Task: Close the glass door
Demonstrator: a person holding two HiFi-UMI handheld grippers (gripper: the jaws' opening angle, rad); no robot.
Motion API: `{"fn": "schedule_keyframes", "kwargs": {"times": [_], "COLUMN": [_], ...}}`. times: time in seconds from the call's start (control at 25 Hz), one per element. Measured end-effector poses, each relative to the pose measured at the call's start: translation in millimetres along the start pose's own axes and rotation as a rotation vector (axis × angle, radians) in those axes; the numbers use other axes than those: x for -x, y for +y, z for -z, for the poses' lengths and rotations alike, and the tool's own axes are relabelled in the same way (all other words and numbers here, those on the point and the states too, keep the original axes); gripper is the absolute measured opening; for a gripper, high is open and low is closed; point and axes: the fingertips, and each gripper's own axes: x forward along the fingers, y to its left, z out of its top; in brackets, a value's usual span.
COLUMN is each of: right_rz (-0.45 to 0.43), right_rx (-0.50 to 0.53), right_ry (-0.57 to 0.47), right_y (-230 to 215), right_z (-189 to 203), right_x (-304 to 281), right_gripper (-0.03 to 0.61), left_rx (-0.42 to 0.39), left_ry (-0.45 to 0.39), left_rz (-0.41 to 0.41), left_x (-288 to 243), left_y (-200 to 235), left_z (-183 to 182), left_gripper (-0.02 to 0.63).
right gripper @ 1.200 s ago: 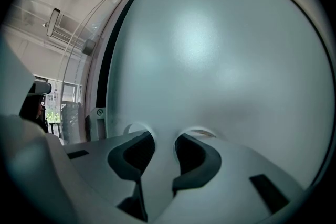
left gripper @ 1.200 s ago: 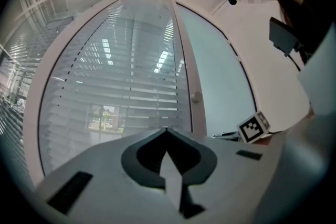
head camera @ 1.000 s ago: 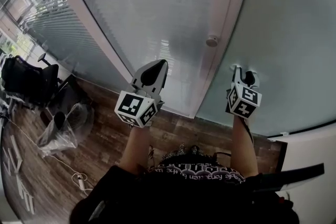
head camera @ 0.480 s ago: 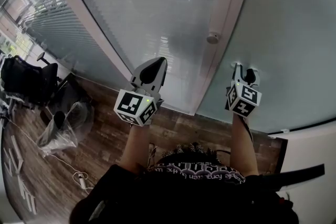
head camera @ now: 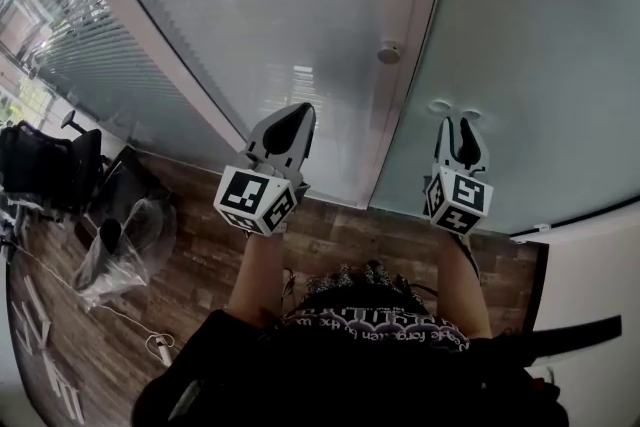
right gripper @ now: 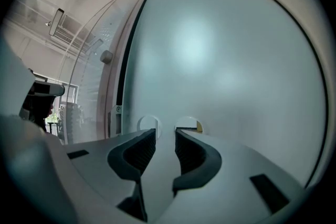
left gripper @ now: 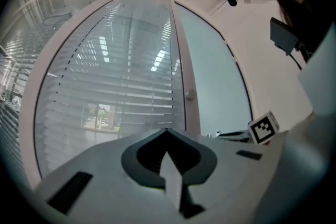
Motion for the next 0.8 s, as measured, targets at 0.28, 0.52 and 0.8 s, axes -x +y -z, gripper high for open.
{"fn": "schedule_keyframes", "kwargs": {"times": [0.28,0.52,0.8], "right_rz": [-0.051,-0.115,-0.151], "right_rx": [0.043,0.066,0.064], "right_ry": [-0.119,-0.128,-0.118], "right_y": [7.3,24.1,30.6], "right_z": [-44.2,-52.6,-59.5], "right_x": [34.2,44.1,58.9], "right_gripper": [0.021,0.003,0.003], "left_rx": [0.006,-0.003,-0.02], "left_ry": [-0.004,-0.015,-0.014], "left_rz": [0.027,0.013,0.033], "left_x": [0.7,7.6,4.6], "left_y": [-11.9,-8.4,-22.2], "left_z": [-4.0,-4.3,-5.6], "left_gripper": [0.002,0.002,0.002]}}
